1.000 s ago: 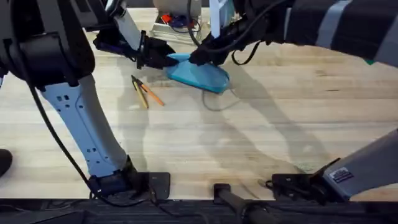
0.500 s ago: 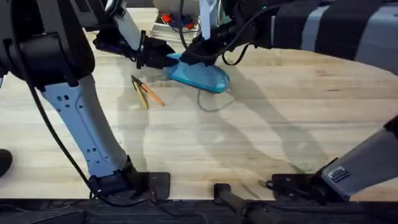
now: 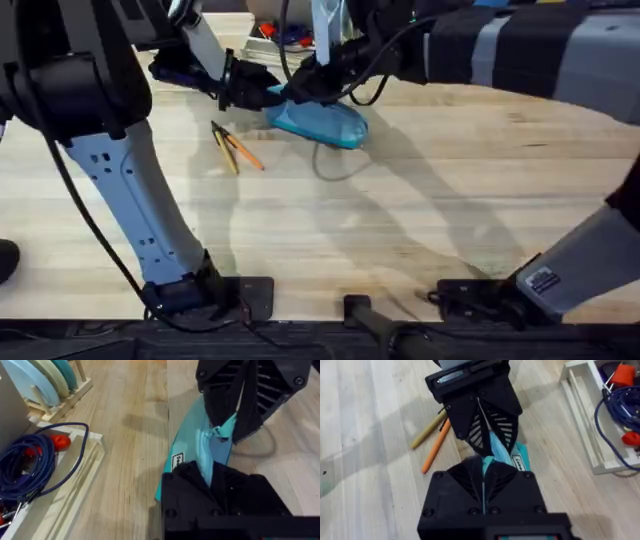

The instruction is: Unzip the bag, pick up the pens from the table one at a time and place them inside, then zip the bag closed.

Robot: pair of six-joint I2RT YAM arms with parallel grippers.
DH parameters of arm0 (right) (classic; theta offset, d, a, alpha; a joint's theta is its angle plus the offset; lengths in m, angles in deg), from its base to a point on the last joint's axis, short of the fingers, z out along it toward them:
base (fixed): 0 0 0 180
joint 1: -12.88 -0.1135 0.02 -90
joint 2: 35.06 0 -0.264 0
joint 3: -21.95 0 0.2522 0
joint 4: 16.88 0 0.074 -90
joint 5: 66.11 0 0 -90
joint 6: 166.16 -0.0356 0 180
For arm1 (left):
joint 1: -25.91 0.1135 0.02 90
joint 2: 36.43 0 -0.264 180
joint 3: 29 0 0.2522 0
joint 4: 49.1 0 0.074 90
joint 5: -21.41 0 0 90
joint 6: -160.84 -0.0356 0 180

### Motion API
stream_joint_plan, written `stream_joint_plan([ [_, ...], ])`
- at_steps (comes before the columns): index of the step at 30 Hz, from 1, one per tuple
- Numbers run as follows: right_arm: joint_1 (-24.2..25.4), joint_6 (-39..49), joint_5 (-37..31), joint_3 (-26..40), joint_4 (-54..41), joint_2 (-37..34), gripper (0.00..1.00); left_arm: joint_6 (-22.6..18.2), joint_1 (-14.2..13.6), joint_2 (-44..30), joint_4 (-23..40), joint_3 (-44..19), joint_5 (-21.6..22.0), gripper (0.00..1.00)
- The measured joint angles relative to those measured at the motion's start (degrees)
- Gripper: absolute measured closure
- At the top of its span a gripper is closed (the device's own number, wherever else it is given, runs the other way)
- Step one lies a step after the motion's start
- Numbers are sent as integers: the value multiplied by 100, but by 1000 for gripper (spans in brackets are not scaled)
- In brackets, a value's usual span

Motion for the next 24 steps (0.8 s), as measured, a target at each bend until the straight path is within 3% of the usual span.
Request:
stream_joint_plan([
  [24,-118,-321,-25,0,560,-225,971,0,87,0,-21,-13,11,959],
])
